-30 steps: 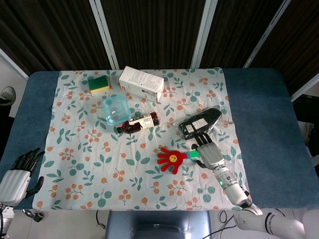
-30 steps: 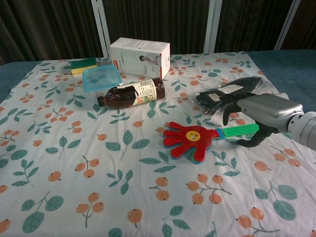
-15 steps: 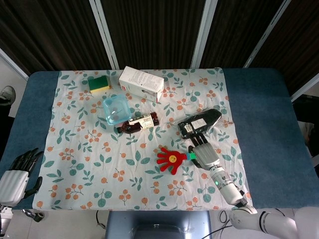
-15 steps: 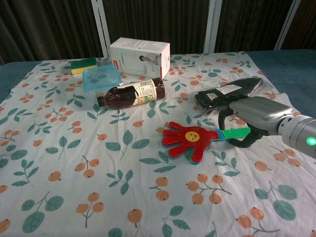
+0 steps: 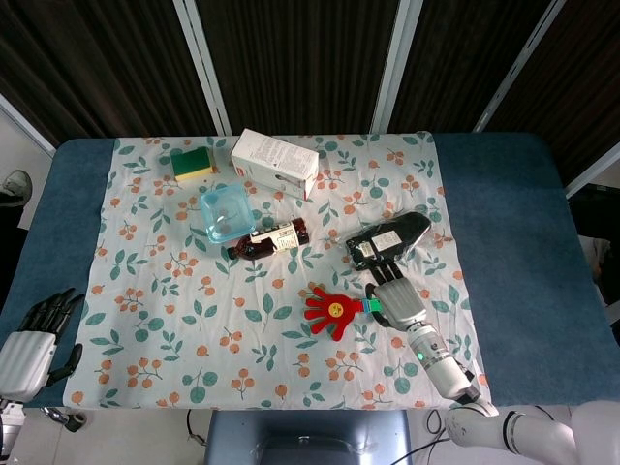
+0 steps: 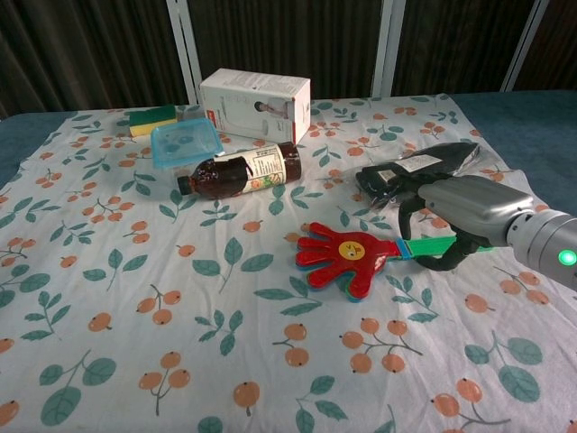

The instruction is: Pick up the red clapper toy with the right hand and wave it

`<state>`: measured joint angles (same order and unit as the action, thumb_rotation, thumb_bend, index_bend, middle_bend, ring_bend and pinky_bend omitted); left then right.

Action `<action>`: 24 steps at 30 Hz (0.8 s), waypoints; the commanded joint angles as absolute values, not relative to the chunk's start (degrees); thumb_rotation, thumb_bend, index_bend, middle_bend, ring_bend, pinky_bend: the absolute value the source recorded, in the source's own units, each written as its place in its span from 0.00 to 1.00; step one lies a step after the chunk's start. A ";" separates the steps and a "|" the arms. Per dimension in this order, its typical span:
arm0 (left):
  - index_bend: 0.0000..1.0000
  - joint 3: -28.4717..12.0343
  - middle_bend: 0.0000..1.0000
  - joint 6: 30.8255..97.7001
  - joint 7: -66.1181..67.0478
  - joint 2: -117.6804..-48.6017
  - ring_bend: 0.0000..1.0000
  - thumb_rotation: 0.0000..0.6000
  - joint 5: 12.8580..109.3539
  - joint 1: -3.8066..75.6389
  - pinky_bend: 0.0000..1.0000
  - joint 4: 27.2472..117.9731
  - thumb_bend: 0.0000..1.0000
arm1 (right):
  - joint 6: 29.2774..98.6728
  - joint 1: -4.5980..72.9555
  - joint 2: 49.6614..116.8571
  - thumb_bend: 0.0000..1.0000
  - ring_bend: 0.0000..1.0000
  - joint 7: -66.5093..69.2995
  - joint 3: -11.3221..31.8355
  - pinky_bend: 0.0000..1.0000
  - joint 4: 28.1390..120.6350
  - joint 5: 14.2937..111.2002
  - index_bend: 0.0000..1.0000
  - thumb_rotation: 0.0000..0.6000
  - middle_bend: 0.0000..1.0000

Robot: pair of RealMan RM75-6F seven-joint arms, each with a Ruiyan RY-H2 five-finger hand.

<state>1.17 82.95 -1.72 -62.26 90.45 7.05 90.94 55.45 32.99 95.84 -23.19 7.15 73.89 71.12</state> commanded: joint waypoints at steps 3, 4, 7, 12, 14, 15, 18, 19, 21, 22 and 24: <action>0.00 1.13 0.00 83.10 -1.75 -62.26 0.00 1.00 90.54 7.01 0.12 90.92 0.47 | 55.83 33.02 96.01 0.41 0.00 -23.12 6.98 0.00 73.70 71.11 0.62 1.00 0.05; 0.00 1.13 0.00 83.11 -1.77 -62.25 0.00 1.00 90.57 7.02 0.12 90.93 0.47 | 56.04 32.99 96.06 0.41 0.00 -23.07 6.99 0.00 73.63 71.15 0.63 1.00 0.06; 0.00 1.11 0.00 83.07 -1.77 -62.26 0.00 1.00 90.56 7.04 0.12 90.91 0.47 | 56.55 32.92 96.24 0.41 0.00 -22.82 6.92 0.00 73.47 71.33 0.67 1.00 0.10; 0.00 1.12 0.00 83.22 -1.75 -62.26 0.00 1.00 90.68 6.98 0.12 90.93 0.47 | 57.33 32.95 96.27 0.46 0.04 -22.60 6.48 0.01 73.53 72.34 0.75 1.00 0.24; 0.00 1.12 0.00 83.40 -1.81 -62.25 0.00 1.00 90.78 6.91 0.12 90.91 0.47 | 58.42 32.84 96.29 0.49 0.16 -21.43 6.20 0.12 73.62 73.90 0.78 1.00 0.34; 0.00 1.12 0.00 83.47 -1.86 -62.24 0.00 1.00 90.82 6.88 0.12 90.90 0.47 | 58.99 32.75 96.29 0.50 0.25 -20.71 6.06 0.22 73.69 74.66 0.80 1.00 0.39; 0.00 1.12 0.00 83.72 -2.03 -62.16 0.00 1.00 90.88 6.76 0.12 90.85 0.47 | 60.58 32.49 96.05 0.52 0.46 -18.00 5.60 0.49 74.26 77.10 0.85 1.00 0.51; 0.00 1.13 0.00 83.78 -2.09 -62.15 0.00 1.00 90.90 6.72 0.12 90.83 0.47 | 61.10 32.46 95.98 0.53 0.50 -17.33 5.47 0.54 74.37 77.89 0.86 1.00 0.54; 0.00 1.14 0.00 83.86 -2.15 -62.15 0.00 1.00 90.93 6.67 0.12 90.80 0.47 | 62.29 32.40 95.91 0.54 0.56 -15.89 5.16 0.61 74.44 79.66 0.88 1.00 0.57; 0.00 1.16 0.00 83.90 -2.15 -62.15 0.00 1.00 90.97 6.64 0.12 90.81 0.47 | 62.61 32.38 95.87 0.54 0.59 -15.52 5.03 0.63 74.48 80.18 0.89 1.00 0.58; 0.00 1.20 0.00 83.97 -2.17 -62.16 0.00 1.00 91.09 6.61 0.12 90.82 0.47 | 63.13 32.34 95.79 0.54 0.62 -14.93 4.78 0.66 74.72 81.10 0.90 1.00 0.60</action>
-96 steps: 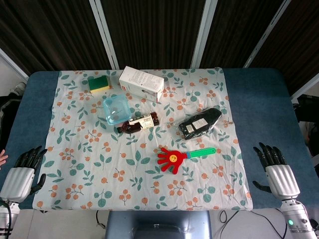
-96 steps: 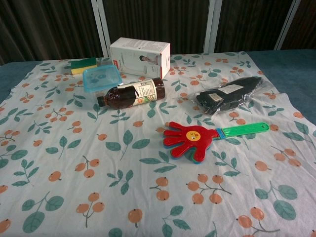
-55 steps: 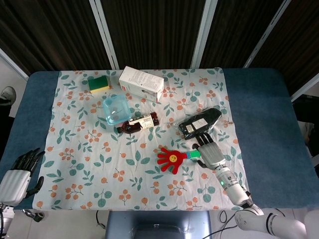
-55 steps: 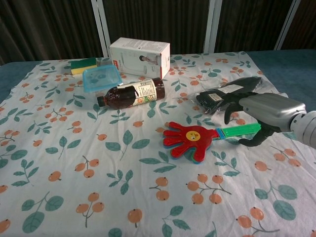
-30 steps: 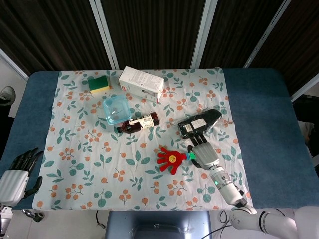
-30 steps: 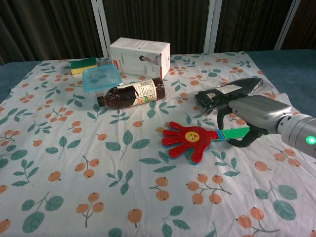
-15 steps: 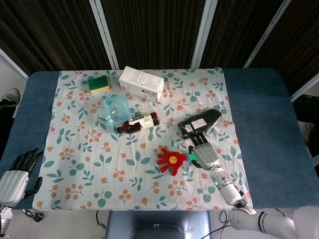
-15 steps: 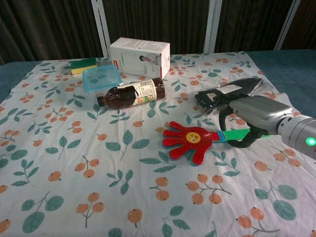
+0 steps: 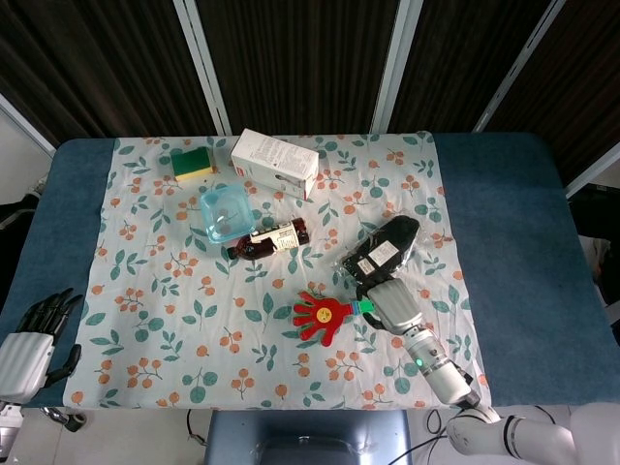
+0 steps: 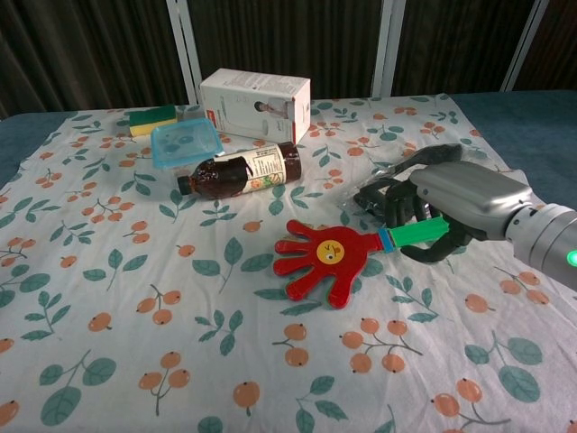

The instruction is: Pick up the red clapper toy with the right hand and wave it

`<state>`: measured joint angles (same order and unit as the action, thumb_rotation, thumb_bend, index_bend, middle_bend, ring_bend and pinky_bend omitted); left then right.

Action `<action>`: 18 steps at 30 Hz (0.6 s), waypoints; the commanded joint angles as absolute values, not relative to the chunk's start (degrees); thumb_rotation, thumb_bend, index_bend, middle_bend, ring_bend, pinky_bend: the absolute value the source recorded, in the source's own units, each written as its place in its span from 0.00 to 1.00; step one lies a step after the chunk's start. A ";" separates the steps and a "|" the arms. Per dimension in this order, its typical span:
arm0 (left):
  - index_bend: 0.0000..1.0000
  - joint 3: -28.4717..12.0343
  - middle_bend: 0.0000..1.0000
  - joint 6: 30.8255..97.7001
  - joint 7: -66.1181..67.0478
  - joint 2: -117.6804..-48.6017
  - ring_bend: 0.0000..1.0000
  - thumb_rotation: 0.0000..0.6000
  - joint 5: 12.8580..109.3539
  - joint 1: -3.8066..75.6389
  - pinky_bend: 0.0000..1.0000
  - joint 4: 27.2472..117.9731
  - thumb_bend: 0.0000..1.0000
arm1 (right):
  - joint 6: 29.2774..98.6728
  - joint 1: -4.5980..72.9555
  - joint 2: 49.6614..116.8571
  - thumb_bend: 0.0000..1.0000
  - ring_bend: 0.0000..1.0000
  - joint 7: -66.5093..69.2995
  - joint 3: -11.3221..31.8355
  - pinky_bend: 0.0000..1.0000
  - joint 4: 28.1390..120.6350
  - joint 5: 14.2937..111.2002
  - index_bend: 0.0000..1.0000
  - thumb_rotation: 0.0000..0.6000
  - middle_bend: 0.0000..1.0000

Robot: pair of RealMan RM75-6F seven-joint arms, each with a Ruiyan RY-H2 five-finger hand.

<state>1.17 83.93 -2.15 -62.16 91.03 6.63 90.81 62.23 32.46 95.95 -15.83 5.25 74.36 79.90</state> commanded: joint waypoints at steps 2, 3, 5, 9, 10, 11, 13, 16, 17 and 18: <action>0.00 1.23 0.00 84.08 -2.20 -62.14 0.00 1.00 91.21 6.56 0.12 90.83 0.47 | 63.51 32.27 95.66 0.54 0.64 -14.37 4.46 0.68 75.08 81.91 0.91 1.00 0.61; 0.00 1.23 0.00 84.13 -2.21 -62.13 0.00 1.00 91.23 6.54 0.12 90.84 0.47 | 63.73 32.25 95.62 0.54 0.65 -14.12 4.32 0.69 75.19 82.32 0.92 1.00 0.62; 0.00 1.22 0.00 84.23 -2.28 -62.10 0.00 1.00 91.27 6.50 0.12 90.88 0.47 | 64.17 32.15 95.51 0.54 0.67 -13.35 4.00 0.70 75.59 83.15 0.92 1.00 0.64; 0.00 1.20 0.00 84.14 -2.38 -61.97 0.00 1.00 91.22 6.53 0.12 90.98 0.47 | 65.08 31.77 95.55 0.54 0.76 -10.05 3.96 0.80 76.36 84.02 0.95 1.00 0.70; 0.00 1.19 0.00 84.14 -2.43 -61.95 0.00 1.00 91.23 6.53 0.12 90.95 0.47 | 65.26 31.68 95.68 0.54 0.78 -8.81 4.08 0.82 76.39 84.06 0.95 1.00 0.72; 0.00 1.23 0.00 84.17 -2.44 -61.95 0.00 1.00 91.25 6.48 0.12 90.91 0.47 | 65.41 31.51 95.90 0.54 0.79 -6.67 4.31 0.83 76.36 83.93 0.95 1.00 0.72; 0.00 1.29 0.00 84.35 -2.50 -61.96 0.00 1.00 91.40 6.39 0.12 90.87 0.47 | 65.71 31.16 96.28 0.54 0.82 -1.88 4.85 0.85 76.41 83.60 0.95 1.00 0.74; 0.00 1.26 0.00 84.70 -2.57 -61.90 0.00 1.00 91.48 6.24 0.12 90.87 0.47 | 67.31 30.00 96.61 0.54 0.83 10.00 6.01 0.87 77.53 83.43 0.94 1.00 0.75; 0.00 1.24 0.00 84.84 -2.62 -61.89 0.00 1.00 91.51 6.18 0.12 90.86 0.47 | 68.75 29.30 96.66 0.54 0.84 15.40 6.47 0.87 78.18 83.81 0.94 1.00 0.75; 0.00 1.22 0.00 84.91 -2.65 -61.89 0.00 1.00 91.49 6.14 0.12 90.86 0.47 | 69.94 28.74 96.67 0.54 0.84 19.72 6.78 0.87 78.81 84.21 0.95 1.00 0.76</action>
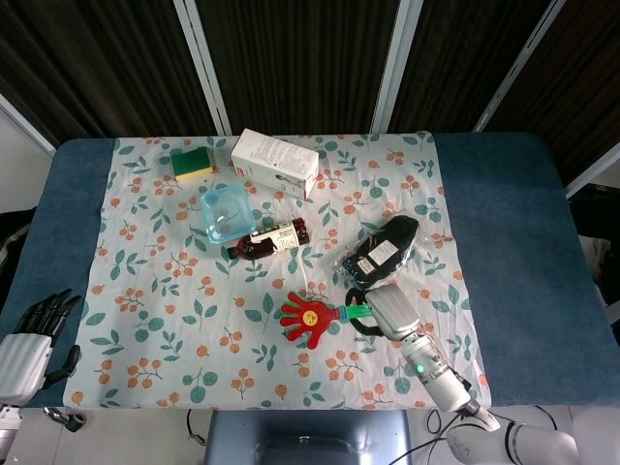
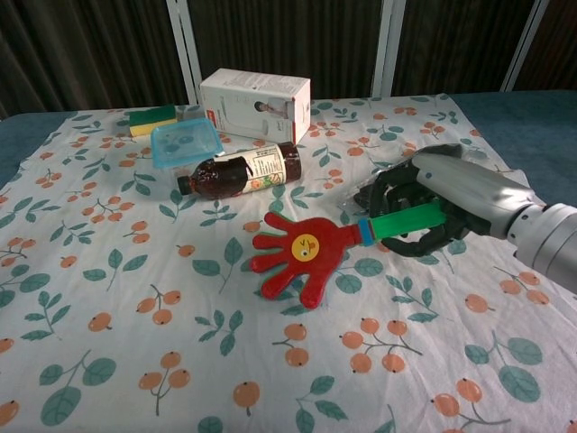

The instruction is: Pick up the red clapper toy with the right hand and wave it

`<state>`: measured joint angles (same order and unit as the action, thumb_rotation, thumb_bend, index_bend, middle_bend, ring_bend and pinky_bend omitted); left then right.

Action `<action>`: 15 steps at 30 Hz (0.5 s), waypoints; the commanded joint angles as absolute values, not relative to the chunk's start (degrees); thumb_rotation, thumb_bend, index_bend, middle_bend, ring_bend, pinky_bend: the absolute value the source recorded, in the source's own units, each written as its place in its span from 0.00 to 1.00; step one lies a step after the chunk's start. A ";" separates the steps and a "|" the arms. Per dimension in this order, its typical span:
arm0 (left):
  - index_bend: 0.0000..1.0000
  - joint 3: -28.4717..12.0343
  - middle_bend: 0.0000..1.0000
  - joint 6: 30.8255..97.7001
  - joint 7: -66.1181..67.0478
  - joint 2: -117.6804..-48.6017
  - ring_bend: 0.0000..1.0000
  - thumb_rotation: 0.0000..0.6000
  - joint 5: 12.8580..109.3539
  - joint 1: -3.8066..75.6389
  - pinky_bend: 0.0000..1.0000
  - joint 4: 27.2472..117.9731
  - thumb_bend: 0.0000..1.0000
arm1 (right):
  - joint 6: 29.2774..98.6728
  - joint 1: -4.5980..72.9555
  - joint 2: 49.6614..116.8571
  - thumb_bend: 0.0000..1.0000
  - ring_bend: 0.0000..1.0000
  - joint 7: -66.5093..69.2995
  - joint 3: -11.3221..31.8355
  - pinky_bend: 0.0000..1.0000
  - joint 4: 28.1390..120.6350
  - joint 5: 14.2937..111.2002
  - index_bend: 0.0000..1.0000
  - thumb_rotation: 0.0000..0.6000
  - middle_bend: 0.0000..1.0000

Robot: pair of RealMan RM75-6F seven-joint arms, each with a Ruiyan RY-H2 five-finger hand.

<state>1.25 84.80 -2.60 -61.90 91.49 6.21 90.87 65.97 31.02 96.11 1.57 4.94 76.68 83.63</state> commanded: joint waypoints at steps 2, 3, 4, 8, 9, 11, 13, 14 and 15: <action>0.00 1.16 0.00 84.81 -2.64 -61.90 0.00 1.00 91.34 6.16 0.12 90.84 0.47 | 73.15 27.29 96.57 0.54 0.84 30.22 7.45 0.87 80.34 85.32 0.95 1.00 0.76; 0.00 1.16 0.00 84.72 -2.61 -61.91 0.00 1.00 91.31 6.18 0.12 90.85 0.47 | 74.35 26.71 96.34 0.54 0.84 34.46 7.59 0.87 81.09 85.83 0.95 1.00 0.76; 0.00 1.17 0.00 84.62 -2.55 -61.92 0.00 1.00 91.28 6.21 0.12 90.84 0.47 | 75.44 26.17 95.85 0.54 0.84 38.84 7.47 0.87 82.06 86.64 0.94 1.00 0.76; 0.00 1.09 0.00 84.17 -1.94 -62.10 0.00 1.00 91.06 6.39 0.12 90.95 0.47 | 81.47 23.75 94.32 0.54 0.84 54.47 6.66 0.87 82.72 90.45 0.94 1.00 0.76; 0.00 1.08 0.00 84.11 -1.77 -62.14 0.00 1.00 91.02 6.41 0.12 91.01 0.47 | 82.53 23.19 94.36 0.54 0.84 57.71 6.71 0.87 82.97 90.47 0.94 1.00 0.76; 0.00 1.06 0.00 84.00 -1.42 -62.23 0.00 1.00 90.89 6.42 0.13 91.09 0.47 | 84.14 22.13 93.95 0.54 0.84 65.93 6.59 0.87 84.43 90.53 0.93 1.00 0.76; 0.00 1.02 0.00 83.84 -1.18 -62.31 0.00 1.00 90.76 6.47 0.12 91.13 0.47 | 84.72 21.77 93.31 0.54 0.84 71.70 6.55 0.87 84.70 90.73 0.93 1.00 0.76; 0.00 1.00 0.00 83.72 -1.09 -62.34 0.00 1.00 90.67 6.51 0.12 91.15 0.47 | 84.25 22.04 93.10 0.54 0.84 72.04 6.48 0.87 84.04 90.93 0.93 1.00 0.76; 0.00 0.98 0.00 83.54 -1.00 -62.35 0.00 1.00 90.57 6.57 0.12 91.16 0.47 | 83.34 22.68 93.24 0.54 0.83 69.45 6.45 0.87 82.30 91.27 0.93 1.00 0.76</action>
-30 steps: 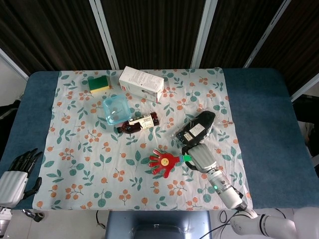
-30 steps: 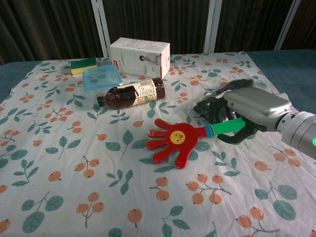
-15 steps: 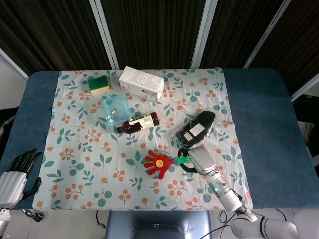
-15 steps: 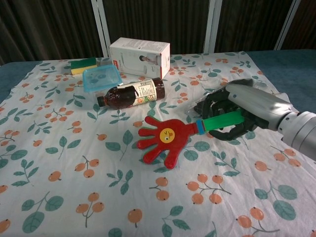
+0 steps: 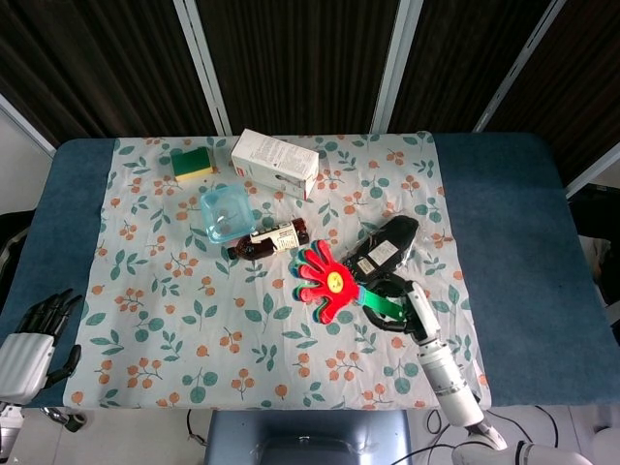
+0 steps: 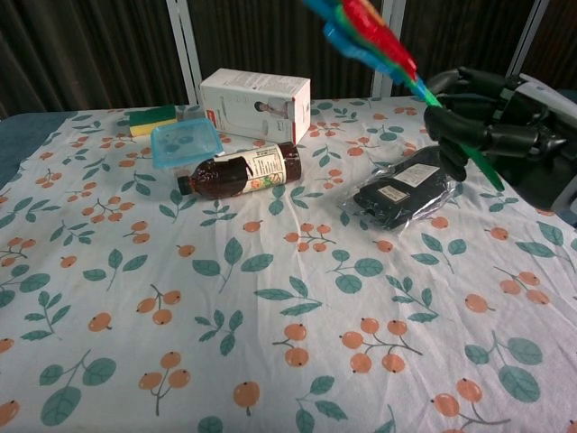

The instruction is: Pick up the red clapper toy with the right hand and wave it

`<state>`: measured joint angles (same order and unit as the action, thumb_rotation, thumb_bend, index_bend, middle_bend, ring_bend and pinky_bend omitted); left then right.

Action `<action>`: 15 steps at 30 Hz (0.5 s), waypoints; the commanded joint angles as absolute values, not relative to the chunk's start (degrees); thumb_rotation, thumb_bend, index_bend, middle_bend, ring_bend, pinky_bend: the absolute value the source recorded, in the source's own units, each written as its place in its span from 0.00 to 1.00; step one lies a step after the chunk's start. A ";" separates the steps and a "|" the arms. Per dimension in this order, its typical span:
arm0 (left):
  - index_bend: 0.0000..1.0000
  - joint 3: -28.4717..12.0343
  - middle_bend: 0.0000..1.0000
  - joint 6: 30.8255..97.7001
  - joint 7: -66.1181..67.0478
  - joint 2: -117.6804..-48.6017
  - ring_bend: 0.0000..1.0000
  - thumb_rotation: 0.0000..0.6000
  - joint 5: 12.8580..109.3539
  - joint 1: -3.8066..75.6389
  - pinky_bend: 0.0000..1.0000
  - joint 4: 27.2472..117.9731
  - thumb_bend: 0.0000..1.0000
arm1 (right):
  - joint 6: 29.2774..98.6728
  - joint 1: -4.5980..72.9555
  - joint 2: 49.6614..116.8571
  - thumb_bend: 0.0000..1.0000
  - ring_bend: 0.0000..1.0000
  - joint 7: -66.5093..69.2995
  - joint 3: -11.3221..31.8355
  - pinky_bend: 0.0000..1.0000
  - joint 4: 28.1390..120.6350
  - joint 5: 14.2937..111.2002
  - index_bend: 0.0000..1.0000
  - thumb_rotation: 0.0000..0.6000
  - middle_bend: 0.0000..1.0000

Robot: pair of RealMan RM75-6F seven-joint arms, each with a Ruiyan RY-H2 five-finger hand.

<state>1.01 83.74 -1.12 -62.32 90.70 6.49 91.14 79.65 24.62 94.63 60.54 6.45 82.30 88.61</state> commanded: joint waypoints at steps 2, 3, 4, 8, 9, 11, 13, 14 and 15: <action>0.00 0.94 0.00 83.35 -0.96 -62.34 0.00 1.00 90.44 6.65 0.13 91.20 0.47 | 81.29 23.96 94.01 0.54 0.83 63.45 6.37 0.87 79.75 91.58 0.93 1.00 0.76; 0.00 0.90 0.00 83.29 -0.95 -62.33 0.00 1.00 90.38 6.68 0.13 91.23 0.47 | 79.94 24.66 94.49 0.54 0.83 60.22 6.68 0.87 79.20 91.07 0.93 1.00 0.76; 0.00 0.89 0.00 83.27 -0.93 -62.32 0.00 1.00 90.35 6.69 0.13 91.25 0.47 | 76.66 25.68 94.22 0.54 0.83 54.32 5.62 0.87 78.15 90.91 0.93 1.00 0.76; 0.00 0.93 0.00 83.43 -1.05 -62.24 0.00 1.00 90.45 6.61 0.13 91.34 0.47 | 68.57 27.39 94.76 0.54 0.84 27.41 4.35 0.88 75.60 87.16 0.93 1.00 0.76; 0.00 0.95 0.00 83.44 -1.10 -62.21 0.00 1.00 90.47 6.60 0.13 91.35 0.47 | 66.04 27.64 94.48 0.54 0.83 21.00 4.00 0.88 76.36 85.27 0.93 1.00 0.76; 0.00 0.98 0.00 83.39 -1.19 -62.17 0.00 1.00 90.50 6.61 0.12 91.35 0.47 | 61.59 28.09 93.19 0.54 0.84 12.09 3.82 0.88 78.73 81.04 0.93 1.00 0.76; 0.00 0.99 0.00 83.37 -1.20 -62.18 0.00 1.00 90.58 6.65 0.12 91.30 0.47 | 59.09 28.41 91.80 0.54 0.84 5.90 4.02 0.88 81.20 77.67 0.93 1.00 0.76; 0.00 1.02 0.00 83.34 -1.22 -62.19 0.00 1.00 90.62 6.66 0.12 91.28 0.47 | 58.63 28.37 91.09 0.54 0.84 3.47 4.32 0.88 83.05 76.08 0.93 1.00 0.76; 0.00 1.03 0.00 83.35 -1.25 -62.20 0.00 1.00 90.66 6.66 0.12 91.27 0.47 | 58.59 28.27 90.57 0.54 0.84 2.58 4.53 0.88 84.51 75.34 0.93 1.00 0.76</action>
<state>1.03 83.35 -1.25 -62.20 90.67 6.66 91.27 70.51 26.27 93.52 39.47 5.27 80.41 84.99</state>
